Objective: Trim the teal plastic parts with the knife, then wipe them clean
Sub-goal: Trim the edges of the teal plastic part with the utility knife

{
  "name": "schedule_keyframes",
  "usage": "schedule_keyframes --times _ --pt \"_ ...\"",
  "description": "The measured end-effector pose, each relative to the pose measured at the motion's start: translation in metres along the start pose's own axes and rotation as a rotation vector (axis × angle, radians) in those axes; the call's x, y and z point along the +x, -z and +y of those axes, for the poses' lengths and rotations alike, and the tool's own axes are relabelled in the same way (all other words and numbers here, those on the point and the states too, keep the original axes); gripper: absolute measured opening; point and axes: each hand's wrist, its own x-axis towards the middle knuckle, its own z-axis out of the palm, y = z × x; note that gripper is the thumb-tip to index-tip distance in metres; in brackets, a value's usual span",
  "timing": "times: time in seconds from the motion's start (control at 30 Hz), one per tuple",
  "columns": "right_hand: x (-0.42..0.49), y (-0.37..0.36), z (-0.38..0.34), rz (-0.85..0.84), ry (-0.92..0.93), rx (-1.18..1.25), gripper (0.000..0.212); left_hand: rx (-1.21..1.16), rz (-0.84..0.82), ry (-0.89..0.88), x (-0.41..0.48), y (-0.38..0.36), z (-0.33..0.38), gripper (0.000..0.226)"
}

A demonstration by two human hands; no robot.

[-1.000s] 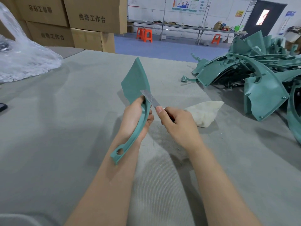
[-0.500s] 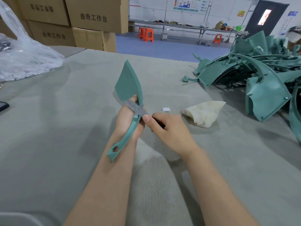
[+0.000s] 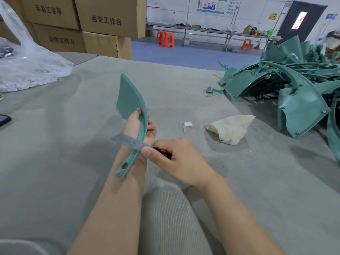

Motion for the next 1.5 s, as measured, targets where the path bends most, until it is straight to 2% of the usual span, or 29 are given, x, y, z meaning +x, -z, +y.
schedule_keyframes --times 0.2,0.33,0.6,0.73,0.9,1.1,1.37,1.5 --pt "0.002 0.009 0.010 0.204 -0.174 -0.008 0.050 -0.051 -0.072 -0.089 -0.005 0.002 -0.012 0.027" --pt "0.001 0.010 0.014 0.242 -0.213 -0.093 0.052 -0.087 -0.086 -0.141 -0.004 0.003 -0.012 0.029" --pt "0.000 0.013 0.011 0.183 -0.190 -0.056 0.051 -0.187 -0.130 -0.134 -0.006 -0.004 -0.010 0.034" --pt "0.000 0.014 0.010 0.152 -0.178 -0.041 0.055 -0.029 -0.085 -0.134 -0.008 -0.004 -0.009 0.031" --pt "0.000 0.015 0.007 0.121 -0.179 -0.006 0.056 -0.151 -0.106 -0.035 -0.011 -0.005 -0.009 0.026" --pt "-0.001 0.009 0.002 0.025 -0.122 0.014 0.053 -0.190 -0.011 -0.002 -0.006 -0.005 0.000 0.026" --pt "-0.002 0.011 -0.007 -0.138 -0.072 0.081 0.049 -0.194 -0.059 0.008 -0.004 0.001 0.009 0.030" --pt "-0.002 0.020 -0.002 -0.025 -0.166 0.155 0.050 -0.099 -0.012 -0.072 -0.005 -0.003 0.002 0.028"
